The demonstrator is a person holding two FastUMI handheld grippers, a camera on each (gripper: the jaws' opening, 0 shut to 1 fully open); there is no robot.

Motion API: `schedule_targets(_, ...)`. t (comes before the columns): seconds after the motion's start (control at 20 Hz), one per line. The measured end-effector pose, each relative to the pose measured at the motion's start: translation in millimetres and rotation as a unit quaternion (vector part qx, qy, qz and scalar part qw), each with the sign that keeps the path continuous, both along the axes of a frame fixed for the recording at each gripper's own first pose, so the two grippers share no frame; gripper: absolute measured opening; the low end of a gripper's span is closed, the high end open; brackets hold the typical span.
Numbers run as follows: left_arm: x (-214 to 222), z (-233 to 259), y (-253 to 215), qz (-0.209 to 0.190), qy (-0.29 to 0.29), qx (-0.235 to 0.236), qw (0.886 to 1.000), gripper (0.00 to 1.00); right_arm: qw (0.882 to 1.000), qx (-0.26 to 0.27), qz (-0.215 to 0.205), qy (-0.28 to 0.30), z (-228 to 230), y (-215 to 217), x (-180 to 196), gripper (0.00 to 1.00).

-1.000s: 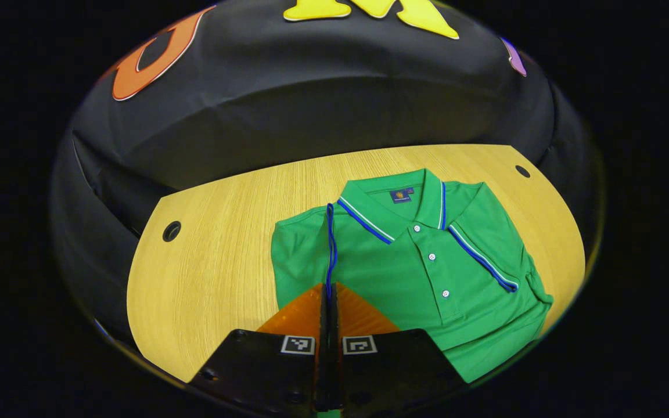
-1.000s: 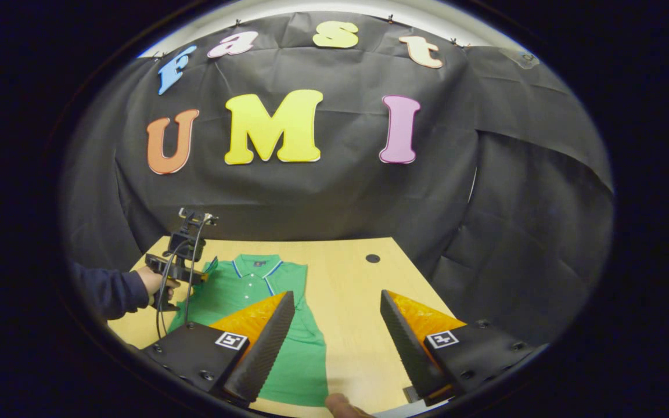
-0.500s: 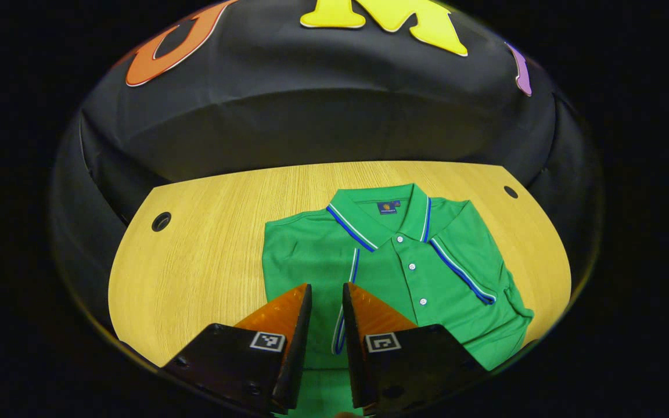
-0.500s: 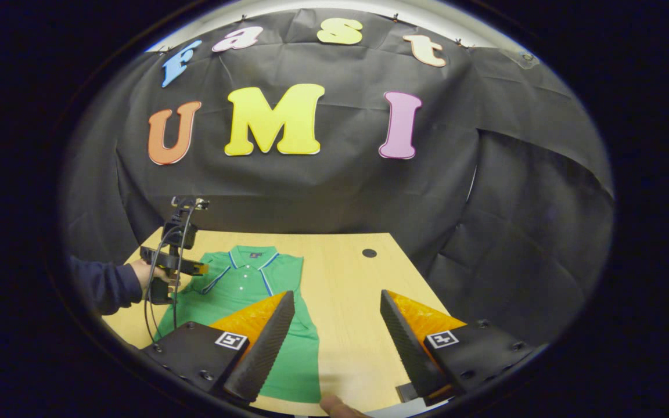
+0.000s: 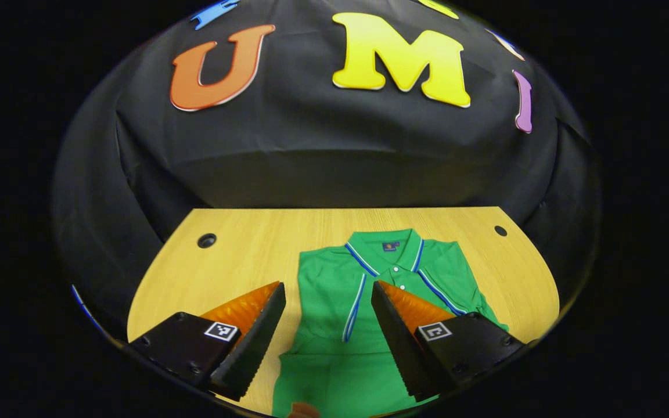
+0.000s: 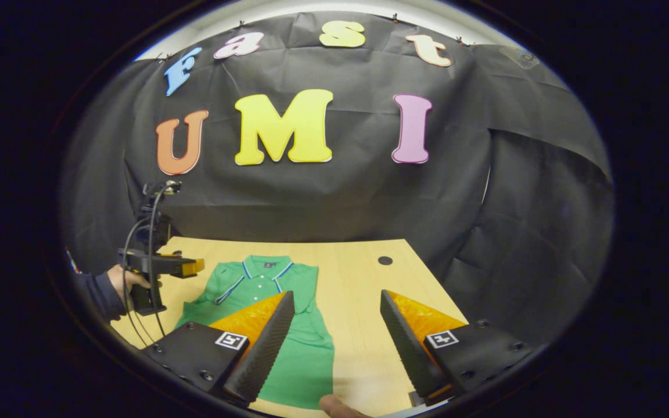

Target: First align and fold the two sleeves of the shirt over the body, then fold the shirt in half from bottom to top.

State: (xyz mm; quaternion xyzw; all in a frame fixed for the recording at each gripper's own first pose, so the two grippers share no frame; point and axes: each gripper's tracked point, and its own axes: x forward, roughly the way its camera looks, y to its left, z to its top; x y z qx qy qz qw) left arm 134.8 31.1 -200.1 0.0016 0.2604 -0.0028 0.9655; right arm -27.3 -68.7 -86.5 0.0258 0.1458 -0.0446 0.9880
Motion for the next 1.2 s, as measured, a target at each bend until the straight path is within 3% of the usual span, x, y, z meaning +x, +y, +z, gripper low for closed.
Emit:
schedule_targets(0.3, -54.1, 30.3, 22.7, 0.014, -0.038, 0.01, 0.999, 0.96, 0.999, 0.008, 0.018, 0.026, -25.6, 9.7, 8.8, 0.96)
schedule_targets(0.5, -97.6, 13.8, 37.3, 0.018, -0.02, 0.012, 1.0, 0.96, 0.998, 0.003, 0.04, 0.046, -50.4, 21.5, 17.8, 0.93)
schedule_targets(0.8, -168.8, -57.8, 51.3, 0.027, 0.093, 0.011, 0.995, 0.96, 0.986, -0.015, 0.057, 0.155, -125.3, 36.5, 10.8, 0.96)
schedule_targets(0.9, -196.6, -85.4, 46.6, 0.021, 0.146, -0.003, 0.989, 1.0, 0.978, -0.017, 0.061, 0.198, -157.1, 41.0, -0.7, 0.93)
schedule_targets(1.0, -219.9, -110.1, 48.3, 0.016, 0.186, 0.003, 0.982, 0.97, 0.969, -0.012, 0.068, 0.237, -182.1, 42.4, -13.3, 0.95)
schedule_targets(1.2, -260.9, -145.0, 47.5, 0.007, 0.262, 0.005, 0.965, 0.97, 0.948, 0.009, 0.049, 0.314, -233.7, 32.5, -45.8, 0.96)
